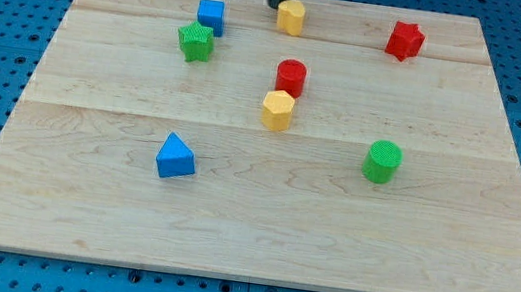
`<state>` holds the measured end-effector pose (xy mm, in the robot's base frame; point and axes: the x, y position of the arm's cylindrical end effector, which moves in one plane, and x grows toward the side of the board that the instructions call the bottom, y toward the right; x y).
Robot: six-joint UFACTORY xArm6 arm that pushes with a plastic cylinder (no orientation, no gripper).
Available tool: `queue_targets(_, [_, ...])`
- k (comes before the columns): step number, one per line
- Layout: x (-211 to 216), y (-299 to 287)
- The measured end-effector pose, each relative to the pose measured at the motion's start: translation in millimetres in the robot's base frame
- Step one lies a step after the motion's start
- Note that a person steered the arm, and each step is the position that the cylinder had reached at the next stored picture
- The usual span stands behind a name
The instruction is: Slightly push the red star downwards
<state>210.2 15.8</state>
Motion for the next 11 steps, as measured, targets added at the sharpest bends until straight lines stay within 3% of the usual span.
queue_targets(1, [-7,42])
queue_targets(2, [-7,42])
queue_targets(4, [8,122])
queue_targets(8, [14,145])
queue_targets(11, [54,145])
